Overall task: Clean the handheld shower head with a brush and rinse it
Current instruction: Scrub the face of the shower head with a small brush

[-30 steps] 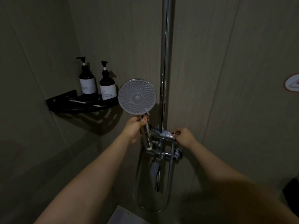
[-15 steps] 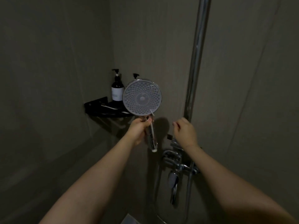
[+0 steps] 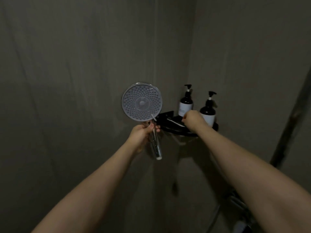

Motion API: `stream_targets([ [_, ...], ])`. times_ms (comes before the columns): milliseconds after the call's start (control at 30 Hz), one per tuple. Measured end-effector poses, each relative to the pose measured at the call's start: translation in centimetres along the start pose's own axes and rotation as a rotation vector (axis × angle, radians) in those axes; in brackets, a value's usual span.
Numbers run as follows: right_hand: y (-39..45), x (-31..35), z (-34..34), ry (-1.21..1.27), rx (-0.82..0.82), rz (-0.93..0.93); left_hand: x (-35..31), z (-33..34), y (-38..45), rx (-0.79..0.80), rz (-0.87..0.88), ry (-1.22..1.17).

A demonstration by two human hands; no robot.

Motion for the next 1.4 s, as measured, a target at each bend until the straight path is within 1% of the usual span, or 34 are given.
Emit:
stream_targets([
  [100, 2.5, -1.4, 1.8, 0.008, -0.009, 0.069, -0.9, -2.8, 0.4, -0.040, 0.006, 0.044],
  [167, 4.3, -3.6, 3.1, 0.003, 0.030, 0.154, -1.0, -4.4, 0.5, -0.065, -0.001, 0.078],
  [200, 5.0, -4.8, 4.0, -0.038, 0.097, 0.217, -1.1, -5.1, 0.5, -0.078, -0.009, 0.093],
  [267, 6.4, -6.7, 5.8, -0.176, 0.287, 0.346, -1.1, -6.3, 0.4, -0.100, -0.022, 0.117],
  [367, 6.4, -6.8, 5.8, -0.400, 0.463, 0.423, -1.1, -7.1, 0.2, -0.109, -0.038, 0.150],
  [400, 6.2, -6.8, 6.0, -0.408, 0.504, 0.452, -1.2, -7.2, 0.2, -0.111, -0.040, 0.166],
  [467, 6.2, -6.8, 6.7, -0.343, 0.535, 0.493, -1.1, -7.4, 0.2, -0.114, -0.042, 0.189],
  [533, 7.0, -6.6, 7.2, -0.303, 0.486, 0.475, -1.0, -7.2, 0.2, -0.112, -0.047, 0.189],
  [600, 7.5, -5.8, 6.6, -0.313, 0.402, 0.368, -0.8, -6.9, 0.4, -0.103, -0.050, 0.181],
  [700, 7.0, -4.2, 5.9, -0.210, 0.314, 0.213, -0.3, -6.4, 0.4, -0.100, -0.067, 0.193],
  [733, 6.9, -3.5, 5.3, -0.172, 0.243, 0.144, -0.1, -6.2, 0.4, -0.099, -0.073, 0.197],
  [800, 5.9, -1.4, 2.9, -0.058, 0.013, -0.040, 0.7, -5.7, 0.4, -0.089, -0.091, 0.204],
  [867, 3.6, 0.9, 0.8, 0.054, -0.168, -0.224, 1.3, -5.0, 0.4, -0.082, -0.105, 0.192],
  [900, 2.5, 1.8, -0.2, 0.116, -0.232, -0.270, 1.5, -4.7, 0.3, -0.086, -0.111, 0.177],
  [967, 0.5, 3.0, -1.5, 0.239, -0.303, -0.294, 2.0, -3.8, 0.0, -0.086, -0.119, 0.146],
  [1067, -2.0, 4.0, -3.0, 0.356, -0.346, -0.350, 2.8, -2.4, -0.7, -0.055, -0.127, 0.146],
  [1133, -3.5, 4.3, -4.4, 0.368, -0.374, -0.389, 3.2, -1.5, -1.2, -0.030, -0.126, 0.186],
  [1200, -4.9, 4.3, -5.4, 0.367, -0.371, -0.391, 3.4, -0.4, -1.7, 0.004, -0.122, 0.218],
  [1300, -6.5, 4.1, -5.8, 0.326, -0.280, -0.399, 3.6, 1.2, -2.4, 0.046, -0.119, 0.251],
  [1400, -7.9, 3.7, -5.6, 0.151, -0.167, -0.345, 3.6, 2.4, -2.9, 0.068, -0.115, 0.275],
])
Point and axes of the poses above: each hand's wrist, its own y-axis towards the middle knuckle, its own z-axis out of the palm, x = y × z, the point moved 10 cm from there along y, towards the middle knuckle, and after that the axes turned 8 degrees about y, right-handed, at the moved point
